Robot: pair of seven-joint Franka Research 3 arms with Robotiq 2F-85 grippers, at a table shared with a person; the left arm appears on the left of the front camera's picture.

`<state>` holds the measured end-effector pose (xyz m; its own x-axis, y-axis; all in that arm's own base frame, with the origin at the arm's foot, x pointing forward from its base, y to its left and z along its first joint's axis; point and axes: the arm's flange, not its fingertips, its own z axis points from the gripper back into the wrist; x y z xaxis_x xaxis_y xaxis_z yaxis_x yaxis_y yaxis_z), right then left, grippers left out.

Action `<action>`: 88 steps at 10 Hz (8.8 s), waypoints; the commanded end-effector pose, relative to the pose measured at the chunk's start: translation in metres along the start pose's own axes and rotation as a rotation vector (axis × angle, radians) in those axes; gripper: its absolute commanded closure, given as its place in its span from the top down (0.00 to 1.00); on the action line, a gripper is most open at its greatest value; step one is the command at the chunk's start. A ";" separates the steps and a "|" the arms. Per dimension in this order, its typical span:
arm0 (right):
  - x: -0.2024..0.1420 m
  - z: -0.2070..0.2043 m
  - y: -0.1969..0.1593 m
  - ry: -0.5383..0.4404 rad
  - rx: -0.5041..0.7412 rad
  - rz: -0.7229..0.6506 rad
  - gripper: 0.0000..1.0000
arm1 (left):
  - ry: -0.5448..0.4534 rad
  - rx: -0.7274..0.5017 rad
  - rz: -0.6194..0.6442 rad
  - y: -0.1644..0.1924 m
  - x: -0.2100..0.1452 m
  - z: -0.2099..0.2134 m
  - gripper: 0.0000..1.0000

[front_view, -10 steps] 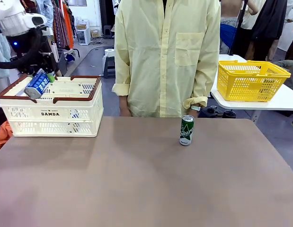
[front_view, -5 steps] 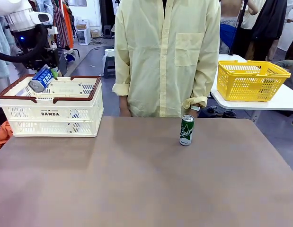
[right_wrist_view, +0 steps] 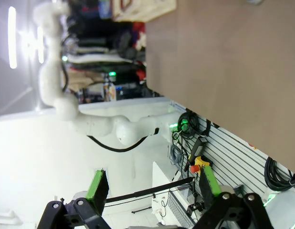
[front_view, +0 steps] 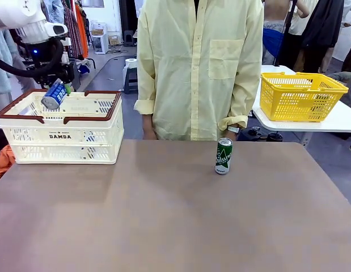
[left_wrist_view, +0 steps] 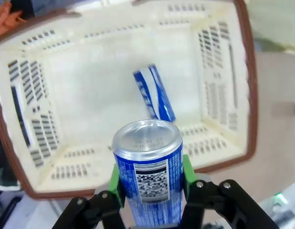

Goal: Place the drinks into the Shopping basket.
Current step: Pick up one drink and place it into the Shopping basket.

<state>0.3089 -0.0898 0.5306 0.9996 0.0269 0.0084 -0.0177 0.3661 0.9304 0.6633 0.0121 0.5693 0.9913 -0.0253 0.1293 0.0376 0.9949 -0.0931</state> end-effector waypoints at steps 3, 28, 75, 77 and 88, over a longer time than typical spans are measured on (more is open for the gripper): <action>-0.002 0.002 -0.001 0.011 -0.014 0.019 1.00 | 0.032 0.019 0.033 0.018 0.067 -0.024 0.00; -0.002 0.002 -0.001 0.011 -0.014 0.019 1.00 | 0.063 -0.075 0.164 0.043 0.007 -0.056 1.00; -0.002 0.002 -0.001 0.011 -0.014 0.019 1.00 | -0.054 0.057 -0.142 -0.306 -0.179 -0.032 1.00; -0.002 0.002 -0.001 0.011 -0.014 0.019 1.00 | -0.095 0.050 -0.147 -0.302 -0.191 -0.036 1.00; -0.002 0.002 -0.001 0.011 -0.014 0.019 1.00 | -0.062 -0.105 -0.077 -0.550 -0.099 -0.108 1.00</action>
<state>0.3091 -0.0897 0.5303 0.9996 0.0270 0.0069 -0.0163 0.3672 0.9300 0.5313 -0.5188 0.4854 0.9735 -0.0727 0.2169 0.1164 0.9737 -0.1961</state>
